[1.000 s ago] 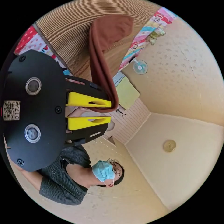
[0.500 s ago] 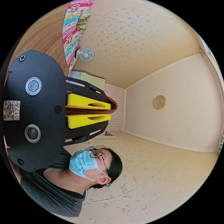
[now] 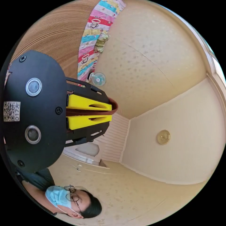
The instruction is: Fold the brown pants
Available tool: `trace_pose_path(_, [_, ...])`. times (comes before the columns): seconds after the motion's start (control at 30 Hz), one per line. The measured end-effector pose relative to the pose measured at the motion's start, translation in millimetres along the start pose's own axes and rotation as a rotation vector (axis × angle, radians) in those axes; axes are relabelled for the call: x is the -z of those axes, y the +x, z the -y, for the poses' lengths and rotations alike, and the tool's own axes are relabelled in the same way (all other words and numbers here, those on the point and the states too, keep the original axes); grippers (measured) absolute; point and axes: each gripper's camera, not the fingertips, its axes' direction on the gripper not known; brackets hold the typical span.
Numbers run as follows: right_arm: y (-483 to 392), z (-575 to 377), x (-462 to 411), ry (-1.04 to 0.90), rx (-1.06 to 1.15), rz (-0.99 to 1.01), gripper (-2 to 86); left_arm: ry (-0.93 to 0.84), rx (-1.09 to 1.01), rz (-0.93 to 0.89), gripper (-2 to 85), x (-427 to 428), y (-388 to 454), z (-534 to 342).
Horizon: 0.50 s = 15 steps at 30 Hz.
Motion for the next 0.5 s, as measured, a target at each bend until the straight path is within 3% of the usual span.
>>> trace_pose_path(0.1, [54, 14, -67, -0.184, -0.145, -0.228, 1.6, -0.174, 0.113, 0.171, 2.7, -55, -61, 17])
trace_pose_path(0.23, [97, 5, -118, -0.195, -0.250, -0.294, 1.4, -0.355, 0.011, 0.331, 3.3, -101, -105, 24])
trace_pose_path(0.5, [139, -118, -184, -0.481, -0.272, -0.180, 1.5, -0.613, 0.207, 0.242, 3.8, -82, -216, -103])
